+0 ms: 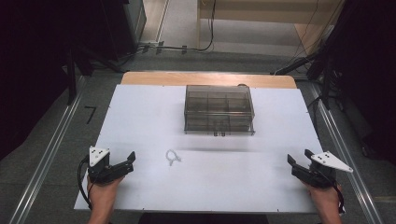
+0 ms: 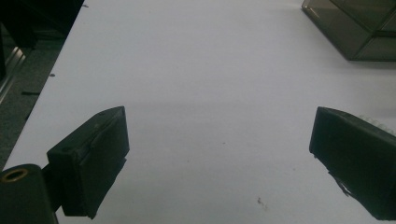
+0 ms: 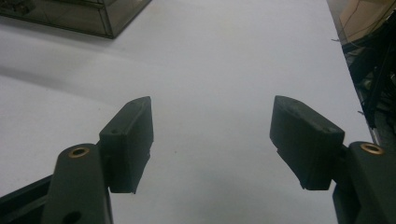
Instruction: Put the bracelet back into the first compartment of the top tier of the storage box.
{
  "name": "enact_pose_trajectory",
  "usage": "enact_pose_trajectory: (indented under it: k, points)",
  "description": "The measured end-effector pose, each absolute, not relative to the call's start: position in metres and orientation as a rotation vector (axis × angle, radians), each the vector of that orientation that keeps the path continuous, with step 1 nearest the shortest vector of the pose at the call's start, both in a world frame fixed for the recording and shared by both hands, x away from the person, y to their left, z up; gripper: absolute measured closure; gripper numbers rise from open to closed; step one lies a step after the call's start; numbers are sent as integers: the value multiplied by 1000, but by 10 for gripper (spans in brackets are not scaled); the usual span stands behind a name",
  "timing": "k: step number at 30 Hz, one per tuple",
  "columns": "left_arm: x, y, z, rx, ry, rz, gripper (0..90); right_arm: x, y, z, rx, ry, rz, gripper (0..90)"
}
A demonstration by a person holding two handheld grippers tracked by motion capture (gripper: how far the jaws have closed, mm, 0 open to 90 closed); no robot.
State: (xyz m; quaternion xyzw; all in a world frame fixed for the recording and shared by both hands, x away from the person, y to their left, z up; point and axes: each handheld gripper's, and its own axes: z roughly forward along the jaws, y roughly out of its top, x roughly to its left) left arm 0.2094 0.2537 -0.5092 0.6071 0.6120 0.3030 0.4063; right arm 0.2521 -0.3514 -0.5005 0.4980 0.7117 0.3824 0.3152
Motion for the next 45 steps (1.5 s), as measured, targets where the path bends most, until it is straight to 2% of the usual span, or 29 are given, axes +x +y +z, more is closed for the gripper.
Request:
enact_pose_trajectory:
  k: [16, 45]
  points:
    - [210, 253, -510, 1532, 1545, 767, 51, 250, -336, -498, 1278, 1909, 1028, 291]
    - [211, 251, -511, 1543, 1545, 773, 51, 254, -270, -497, 1102, 2075, 1093, 298]
